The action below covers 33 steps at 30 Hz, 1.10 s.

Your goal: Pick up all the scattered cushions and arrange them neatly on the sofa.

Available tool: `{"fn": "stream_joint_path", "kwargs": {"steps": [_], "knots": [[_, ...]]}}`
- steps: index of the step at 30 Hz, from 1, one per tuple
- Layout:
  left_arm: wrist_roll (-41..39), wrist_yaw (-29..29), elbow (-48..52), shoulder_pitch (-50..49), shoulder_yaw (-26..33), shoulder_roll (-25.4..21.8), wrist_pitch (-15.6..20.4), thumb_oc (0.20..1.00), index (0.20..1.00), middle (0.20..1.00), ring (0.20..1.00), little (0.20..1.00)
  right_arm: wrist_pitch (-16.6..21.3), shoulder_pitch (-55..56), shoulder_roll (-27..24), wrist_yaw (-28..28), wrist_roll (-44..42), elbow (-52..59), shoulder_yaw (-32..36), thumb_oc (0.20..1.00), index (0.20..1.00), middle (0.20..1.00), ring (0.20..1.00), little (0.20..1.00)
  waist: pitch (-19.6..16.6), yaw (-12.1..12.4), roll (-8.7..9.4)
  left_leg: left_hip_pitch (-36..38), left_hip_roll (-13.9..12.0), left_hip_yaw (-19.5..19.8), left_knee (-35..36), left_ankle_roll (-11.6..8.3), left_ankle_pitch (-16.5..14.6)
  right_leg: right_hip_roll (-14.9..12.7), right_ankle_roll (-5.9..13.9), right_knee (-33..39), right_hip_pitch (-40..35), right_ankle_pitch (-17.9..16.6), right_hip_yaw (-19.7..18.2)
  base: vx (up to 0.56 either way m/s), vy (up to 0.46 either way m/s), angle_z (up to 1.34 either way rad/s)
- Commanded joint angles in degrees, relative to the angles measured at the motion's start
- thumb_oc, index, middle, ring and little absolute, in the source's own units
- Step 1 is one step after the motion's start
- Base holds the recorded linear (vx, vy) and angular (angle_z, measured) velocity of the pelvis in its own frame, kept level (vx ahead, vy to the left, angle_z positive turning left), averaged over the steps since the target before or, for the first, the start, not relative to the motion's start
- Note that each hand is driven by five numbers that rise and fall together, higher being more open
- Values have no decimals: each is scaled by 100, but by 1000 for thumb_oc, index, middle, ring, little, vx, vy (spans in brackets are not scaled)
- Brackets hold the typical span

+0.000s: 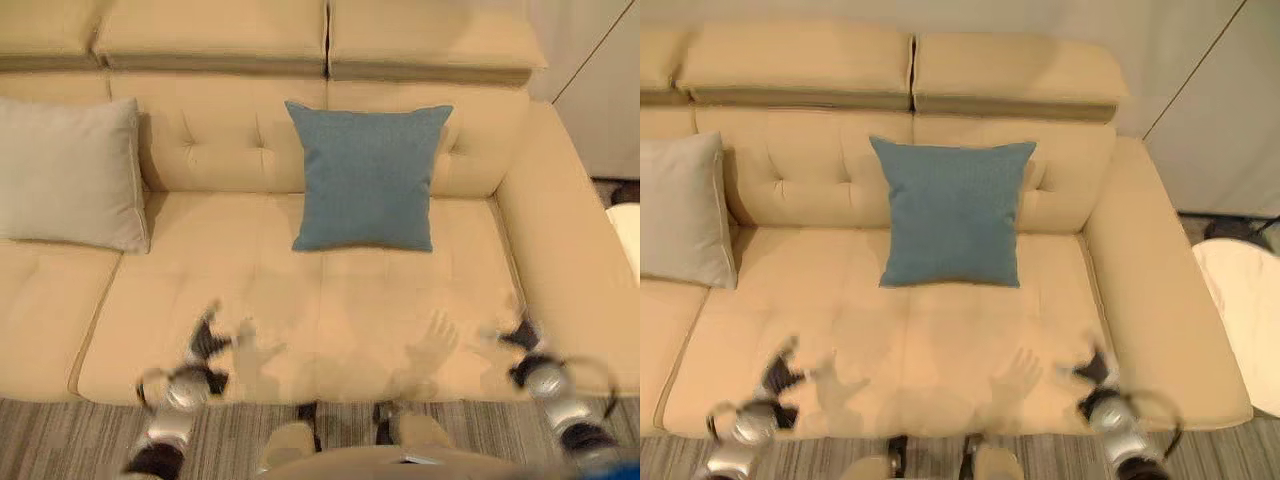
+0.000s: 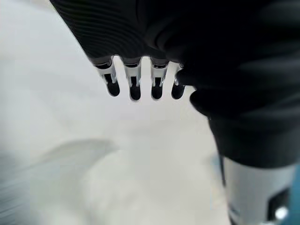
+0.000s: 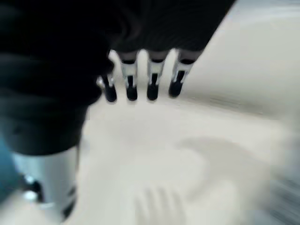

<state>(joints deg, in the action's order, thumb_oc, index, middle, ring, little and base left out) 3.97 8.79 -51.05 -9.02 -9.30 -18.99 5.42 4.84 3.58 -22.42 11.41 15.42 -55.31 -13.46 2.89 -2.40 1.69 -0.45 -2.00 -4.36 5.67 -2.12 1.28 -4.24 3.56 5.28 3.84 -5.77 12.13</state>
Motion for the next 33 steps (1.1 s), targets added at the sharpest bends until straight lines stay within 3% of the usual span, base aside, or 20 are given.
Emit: {"fn": "stream_joint_path", "kwargs": {"steps": [1,2,9,15,18,21,23,24,25,27,29,33], "knots": [[386,4,-24,406,-28,-205,35,1000,1000,1000,1000,1000,-29,-359,-169,-44,296,-175,-43,1000,1000,1000,1000,1000,207,25,60,177,104,-312,-67,-87,-314,-166,550,-355,-211,523,-102,16,58,-14],[419,-24,-405,388,-91,-65,-31,1000,1000,1000,1000,1000,-99,-294,-16,-58,309,-680,-59,1000,1000,1000,1000,1000,154,41,65,333,122,-316,-67,-51,-383,-165,559,-375,-333,551,-126,24,62,-16],[577,-17,-1119,335,-162,145,-117,1000,1000,1000,1000,1000,-198,-108,206,-25,165,-1293,26,1000,1000,1000,1000,1000,56,68,86,644,191,-346,-68,51,-523,-199,610,-323,-557,517,-260,-9,64,-14],[421,62,-1370,497,-59,175,-153,1000,1000,1000,1000,1000,-271,-413,191,36,192,-1242,-111,1000,1000,1000,1000,1000,261,159,127,496,281,-322,-67,170,-471,-342,741,-730,-120,372,-340,-172,81,-27],[485,93,-1438,739,-167,38,-176,1000,1000,1000,1000,1000,-291,-678,272,21,159,-1258,-274,1000,1000,1000,1000,1000,435,194,60,306,198,-324,-67,228,-302,-337,661,-1697,85,736,-305,-295,38,-8],[427,110,-1459,791,-153,16,-206,1000,1000,1000,1000,1000,-290,-709,331,11,100,-1289,-268,1000,1000,1000,1000,1000,366,254,60,161,200,-315,-80,251,-225,-259,599,-2145,-70,1029,-398,-153,-25,-5],[416,130,-1502,787,-146,26,-212,1000,1000,1000,1000,1000,-292,-699,374,2,85,-1306,-273,1000,1000,1000,1000,1000,296,307,83,45,195,-336,-114,247,-184,-233,607,-2299,-172,1046,-449,-134,-75,-1],[414,147,-1527,769,-141,35,-211,1000,1000,1000,1000,1000,-287,-686,388,6,74,-1292,-255,1000,1000,1000,1000,1000,269,336,112,-38,193,-364,-144,235,-156,-222,629,-2222,-256,1010,-488,-180,-166,-7],[355,179,-1520,751,-114,56,-209,1000,1000,1000,1000,1000,-305,-724,408,17,83,-1262,-287,1000,1000,1000,1000,1000,241,436,207,-231,189,-407,-206,172,-47,-181,575,-1652,-604,1243,-428,-183,-197,-8],[322,204,-1547,732,-99,79,-214,1000,1000,1000,1000,1000,-304,-753,407,25,79,-1254,-369,1000,1000,1000,1000,1000,218,477,240,-404,101,-427,-212,82,139,-70,470,-1131,-743,1354,-410,-194,-195,-7],[225,221,-1525,868,-158,99,-229,1000,1000,1000,1000,1000,-320,-834,358,62,-3,-1270,-385,1000,1000,1000,1000,1000,365,478,185,-827,-70,-354,-240,-107,543,143,314,-769,-707,1387,-487,-345,-189,-10],[146,220,-1414,1072,-323,152,-221,1000,1000,1000,1000,1000,-356,-846,255,163,-109,-1433,-331,1000,1000,1000,1000,1000,585,421,86,-1139,-154,-196,-348,-269,746,268,200,-649,-622,1293,-351,-278,-83,47]]}}
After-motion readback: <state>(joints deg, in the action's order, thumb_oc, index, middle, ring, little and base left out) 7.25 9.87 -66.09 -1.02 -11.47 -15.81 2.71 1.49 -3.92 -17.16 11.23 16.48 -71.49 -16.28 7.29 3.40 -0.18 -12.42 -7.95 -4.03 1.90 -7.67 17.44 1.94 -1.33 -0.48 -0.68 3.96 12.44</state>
